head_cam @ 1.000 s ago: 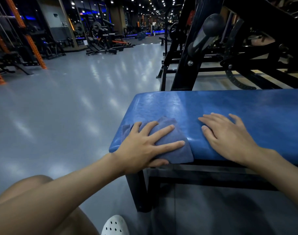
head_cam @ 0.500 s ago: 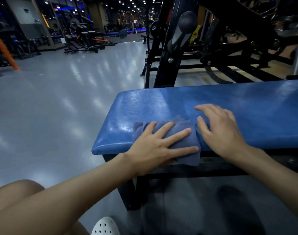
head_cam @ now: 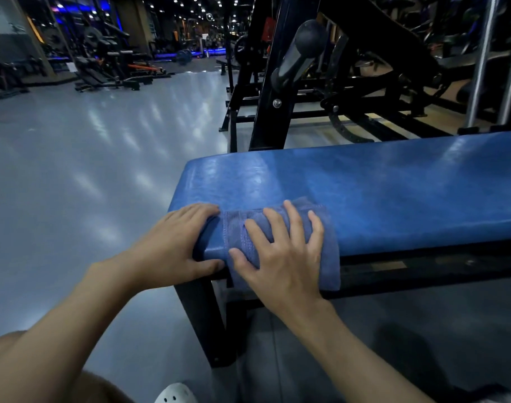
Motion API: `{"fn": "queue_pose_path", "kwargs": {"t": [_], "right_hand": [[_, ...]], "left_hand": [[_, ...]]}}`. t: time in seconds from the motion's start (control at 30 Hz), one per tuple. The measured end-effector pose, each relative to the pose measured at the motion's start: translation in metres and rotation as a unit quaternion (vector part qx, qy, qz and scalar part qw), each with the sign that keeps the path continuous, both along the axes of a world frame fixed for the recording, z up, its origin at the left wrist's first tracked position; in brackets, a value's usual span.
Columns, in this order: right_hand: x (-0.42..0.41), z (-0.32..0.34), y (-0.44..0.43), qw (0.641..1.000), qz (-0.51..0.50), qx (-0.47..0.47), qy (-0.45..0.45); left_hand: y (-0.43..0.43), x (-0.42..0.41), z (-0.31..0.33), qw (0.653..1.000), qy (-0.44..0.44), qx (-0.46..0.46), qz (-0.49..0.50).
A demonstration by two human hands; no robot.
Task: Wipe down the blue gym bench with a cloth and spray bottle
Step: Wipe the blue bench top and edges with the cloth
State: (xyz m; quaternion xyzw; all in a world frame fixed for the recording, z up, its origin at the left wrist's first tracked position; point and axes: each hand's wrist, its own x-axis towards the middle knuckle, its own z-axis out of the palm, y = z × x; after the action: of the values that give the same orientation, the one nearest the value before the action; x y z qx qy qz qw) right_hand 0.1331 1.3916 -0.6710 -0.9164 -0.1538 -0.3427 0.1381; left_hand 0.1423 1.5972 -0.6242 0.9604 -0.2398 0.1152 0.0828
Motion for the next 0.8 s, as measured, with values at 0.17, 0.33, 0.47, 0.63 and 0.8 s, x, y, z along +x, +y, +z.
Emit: {"fn": "queue_pose_path", "kwargs": {"t": [0.17, 0.33, 0.47, 0.63, 0.8], "right_hand": [[0.009, -0.029, -0.051, 0.992, -0.035, -0.020, -0.119], [0.011, -0.036, -0.054, 0.985, -0.111, 0.053, -0.125], [0.017, -0.032, -0.038, 0.983, -0.099, 0.066, -0.141], [0.033, -0.032, -0.103, 0.975, -0.121, 0.048, -0.179], [0.033, -0.032, -0.092, 0.961, -0.183, 0.124, -0.166]], "left_hand": [[-0.002, 0.002, 0.002, 1.000, 0.007, 0.024, 0.015], [-0.024, 0.002, 0.000, 0.997, -0.010, 0.053, 0.064], [-0.034, 0.003, 0.000, 0.997, 0.001, 0.046, 0.060], [-0.052, 0.009, 0.003, 0.996, 0.012, 0.069, 0.049], [-0.063, 0.014, 0.003, 0.995, 0.006, 0.081, 0.061]]}}
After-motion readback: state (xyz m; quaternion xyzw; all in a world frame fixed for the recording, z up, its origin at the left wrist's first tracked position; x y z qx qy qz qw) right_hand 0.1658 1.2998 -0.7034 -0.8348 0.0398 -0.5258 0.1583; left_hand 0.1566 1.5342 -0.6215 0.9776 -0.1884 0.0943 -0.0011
